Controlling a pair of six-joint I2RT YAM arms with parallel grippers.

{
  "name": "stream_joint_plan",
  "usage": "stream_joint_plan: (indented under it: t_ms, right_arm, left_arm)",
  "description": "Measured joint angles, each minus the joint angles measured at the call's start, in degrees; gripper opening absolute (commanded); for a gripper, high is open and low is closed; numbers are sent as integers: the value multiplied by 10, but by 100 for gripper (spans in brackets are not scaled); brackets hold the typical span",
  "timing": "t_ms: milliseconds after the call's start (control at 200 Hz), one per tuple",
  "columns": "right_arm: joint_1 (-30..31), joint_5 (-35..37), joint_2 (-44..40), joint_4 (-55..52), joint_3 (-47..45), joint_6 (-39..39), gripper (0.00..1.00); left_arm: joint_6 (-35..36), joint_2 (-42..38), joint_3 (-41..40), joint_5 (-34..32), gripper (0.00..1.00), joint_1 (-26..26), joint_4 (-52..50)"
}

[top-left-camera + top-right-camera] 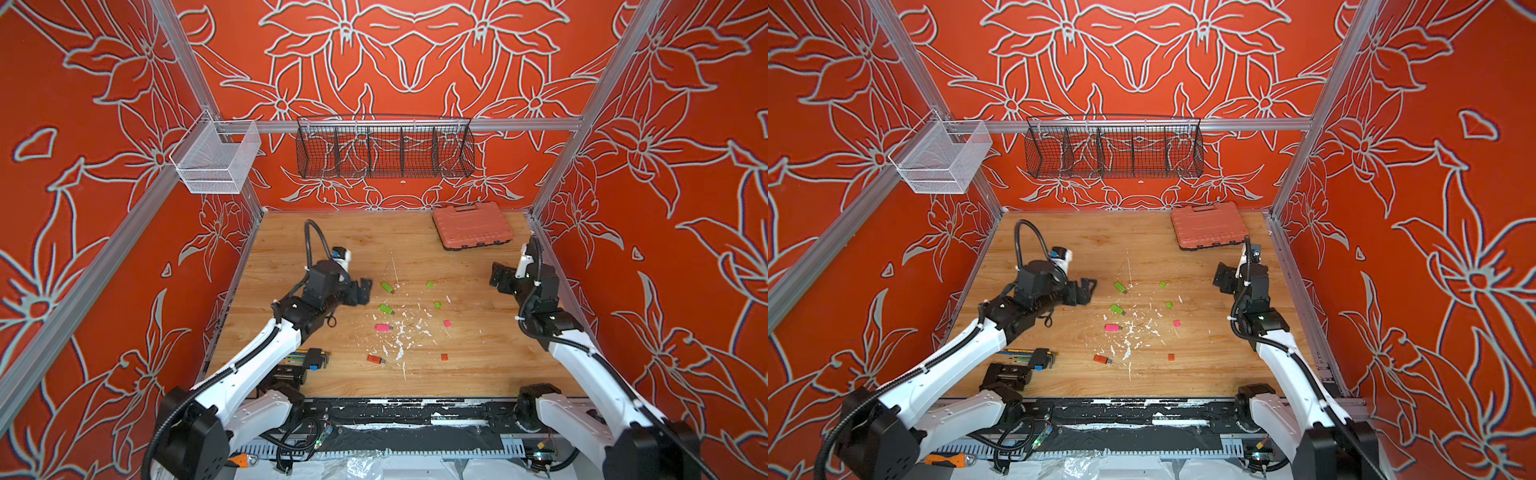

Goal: Close the usb drive cover
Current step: Pick up the USB drive from the center of the board.

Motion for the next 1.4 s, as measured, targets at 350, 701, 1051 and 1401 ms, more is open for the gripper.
stream_joint_plan:
  t_ms: [350,701,1051,1401]
  right_arm:
    - [4,-120,-138,-252,-12,103,89]
    - [12,-159,-124,-301,-17,133,88]
    - [27,-169,-80,-300,-17,132,89]
    - [41,-169,-49,-299,-16,130,88]
  left_arm:
    - [-43,52,-40,121,97,-200,-106]
    - [-31,154,-40,95,97,-229,-125]
    - [-3,232,4,85,97,-229,-131]
    - [-71,203,-15,78,97,-242,-160]
